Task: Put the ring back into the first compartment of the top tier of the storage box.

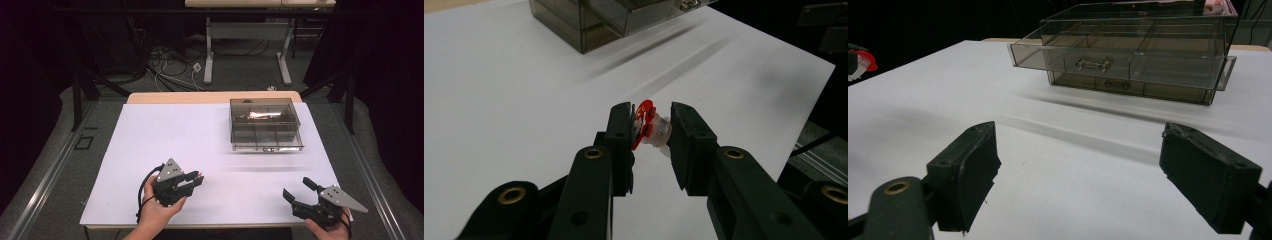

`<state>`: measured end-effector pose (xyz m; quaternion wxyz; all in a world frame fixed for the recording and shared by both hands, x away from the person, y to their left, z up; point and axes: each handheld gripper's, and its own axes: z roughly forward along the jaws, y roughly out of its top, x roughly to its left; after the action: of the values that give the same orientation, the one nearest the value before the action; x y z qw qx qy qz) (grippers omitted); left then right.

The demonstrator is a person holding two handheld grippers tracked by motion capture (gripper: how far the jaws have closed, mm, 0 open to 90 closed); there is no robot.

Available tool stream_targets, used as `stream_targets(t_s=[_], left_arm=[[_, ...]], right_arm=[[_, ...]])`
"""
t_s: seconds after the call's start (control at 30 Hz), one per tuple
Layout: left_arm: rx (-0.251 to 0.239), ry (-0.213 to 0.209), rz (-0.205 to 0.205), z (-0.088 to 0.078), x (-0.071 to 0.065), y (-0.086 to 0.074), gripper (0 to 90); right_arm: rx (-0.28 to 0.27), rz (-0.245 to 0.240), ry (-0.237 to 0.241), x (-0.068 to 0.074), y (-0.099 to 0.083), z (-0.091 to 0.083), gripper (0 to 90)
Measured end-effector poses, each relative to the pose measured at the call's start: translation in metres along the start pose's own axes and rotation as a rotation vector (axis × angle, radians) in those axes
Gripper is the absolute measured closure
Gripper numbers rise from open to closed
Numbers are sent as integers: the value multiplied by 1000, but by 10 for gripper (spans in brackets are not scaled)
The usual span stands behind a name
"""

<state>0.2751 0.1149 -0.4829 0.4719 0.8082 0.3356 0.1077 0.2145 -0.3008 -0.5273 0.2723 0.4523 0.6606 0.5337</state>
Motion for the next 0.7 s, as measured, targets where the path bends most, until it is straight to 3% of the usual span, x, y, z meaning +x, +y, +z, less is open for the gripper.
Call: stream_targets(t_s=[0.7], left_arm=[[-15, -8, 33, 16, -4, 38, 718]], right_arm=[[0, 1, 5, 0, 0, 0, 152]])
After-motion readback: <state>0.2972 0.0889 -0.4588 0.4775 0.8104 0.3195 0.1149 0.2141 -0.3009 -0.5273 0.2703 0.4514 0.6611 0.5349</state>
